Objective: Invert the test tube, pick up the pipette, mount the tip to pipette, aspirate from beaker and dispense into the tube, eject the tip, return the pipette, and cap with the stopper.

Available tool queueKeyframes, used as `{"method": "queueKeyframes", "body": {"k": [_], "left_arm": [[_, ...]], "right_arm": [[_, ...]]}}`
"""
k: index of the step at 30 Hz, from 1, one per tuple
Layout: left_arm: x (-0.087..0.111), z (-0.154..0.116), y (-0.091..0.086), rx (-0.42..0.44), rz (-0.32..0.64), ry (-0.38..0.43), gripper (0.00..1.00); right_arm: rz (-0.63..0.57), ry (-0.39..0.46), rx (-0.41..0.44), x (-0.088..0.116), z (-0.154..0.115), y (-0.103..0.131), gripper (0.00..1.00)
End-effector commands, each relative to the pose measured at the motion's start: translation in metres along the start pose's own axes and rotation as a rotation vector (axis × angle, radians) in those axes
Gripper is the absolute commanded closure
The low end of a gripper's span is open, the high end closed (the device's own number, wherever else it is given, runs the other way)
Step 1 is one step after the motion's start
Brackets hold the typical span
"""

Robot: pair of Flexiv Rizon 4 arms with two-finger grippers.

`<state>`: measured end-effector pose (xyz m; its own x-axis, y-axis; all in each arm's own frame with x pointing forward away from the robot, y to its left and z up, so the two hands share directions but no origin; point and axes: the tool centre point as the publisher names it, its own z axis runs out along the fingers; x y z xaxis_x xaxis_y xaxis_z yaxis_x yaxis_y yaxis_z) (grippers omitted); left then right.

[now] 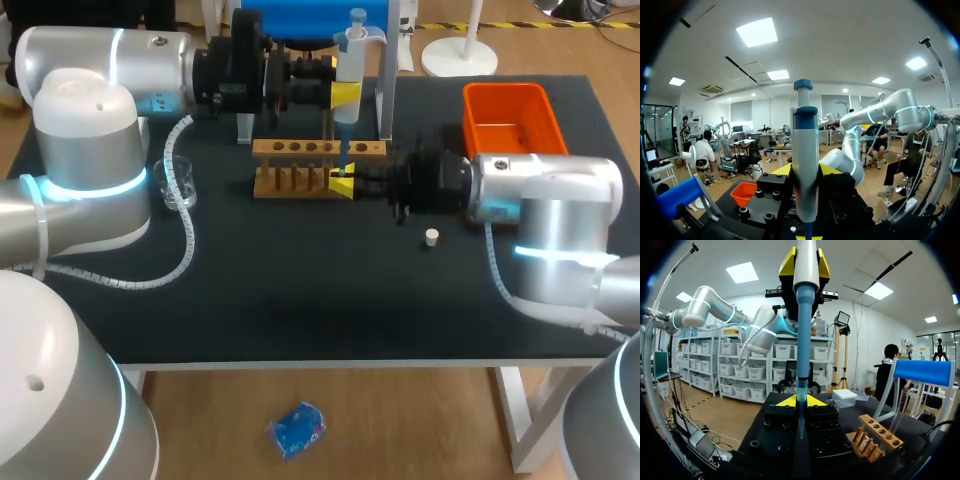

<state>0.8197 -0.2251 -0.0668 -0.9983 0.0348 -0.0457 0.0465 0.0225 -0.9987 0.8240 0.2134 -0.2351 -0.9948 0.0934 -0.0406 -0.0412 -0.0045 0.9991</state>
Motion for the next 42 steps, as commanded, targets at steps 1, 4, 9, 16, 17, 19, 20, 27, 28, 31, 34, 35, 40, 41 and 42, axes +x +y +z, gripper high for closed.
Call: {"method": "queueKeyframes", "body": {"k": [1, 4, 9, 16, 17, 19, 20, 27, 28, 31, 34, 35, 40, 41, 42], "left_arm": [[0.000, -0.001, 0.009, -0.002, -0.001, 0.001, 1.00], [0.000, -0.001, 0.009, -0.002, -0.001, 0.001, 1.00], [0.000, -0.001, 0.009, -0.002, -0.001, 0.001, 1.00], [0.000, -0.001, 0.009, -0.002, -0.001, 0.001, 1.00], [0.000, -0.001, 0.009, -0.002, -0.001, 0.001, 1.00], [0.000, -0.001, 0.009, -0.002, -0.001, 0.001, 1.00], [0.000, -0.001, 0.009, -0.002, -0.001, 0.001, 1.00], [0.000, -0.001, 0.009, -0.002, -0.001, 0.001, 1.00], [0.000, -0.001, 0.009, -0.002, -0.001, 0.001, 1.00], [0.000, -0.001, 0.009, -0.002, -0.001, 0.001, 1.00], [0.000, -0.001, 0.009, -0.002, -0.001, 0.001, 1.00], [0.000, -0.001, 0.009, -0.002, -0.001, 0.001, 1.00], [0.000, -0.001, 0.009, -0.002, -0.001, 0.001, 1.00], [0.000, -0.001, 0.009, -0.002, -0.001, 0.001, 1.00], [0.000, -0.001, 0.009, -0.002, -0.001, 0.001, 1.00]], "right_arm": [[0.000, -0.029, 0.005, 0.003, 0.001, 0.011, 1.00], [0.001, -0.056, 0.010, 0.002, 0.000, 0.012, 1.00], [0.007, -0.076, 0.003, 0.000, -0.001, 0.013, 1.00], [0.020, -0.034, -0.015, 0.002, 0.000, 0.012, 0.69], [0.016, -0.033, -0.007, 0.003, 0.000, 0.012, 0.00], [0.029, -0.001, 0.004, 0.005, -0.001, 0.009, 0.00], [0.021, 0.003, 0.025, 0.006, -0.002, 0.008, 0.00], [0.042, 0.106, 0.084, 0.009, -0.024, -0.002, 0.00], [0.047, 0.117, 0.082, 0.008, -0.027, -0.003, 0.00], [0.041, 0.146, 0.093, 0.009, -0.039, -0.002, 0.00], [0.037, 0.189, 0.101, 0.009, -0.048, -0.004, 0.00], [0.035, 0.205, 0.108, 0.010, -0.050, -0.004, 0.00], [0.037, 0.273, 0.170, 0.014, -0.055, -0.005, 0.00], [0.037, 0.275, 0.179, 0.014, -0.057, -0.005, 0.00], [0.039, 0.282, 0.179, 0.014, -0.058, -0.005, 0.00]]}}
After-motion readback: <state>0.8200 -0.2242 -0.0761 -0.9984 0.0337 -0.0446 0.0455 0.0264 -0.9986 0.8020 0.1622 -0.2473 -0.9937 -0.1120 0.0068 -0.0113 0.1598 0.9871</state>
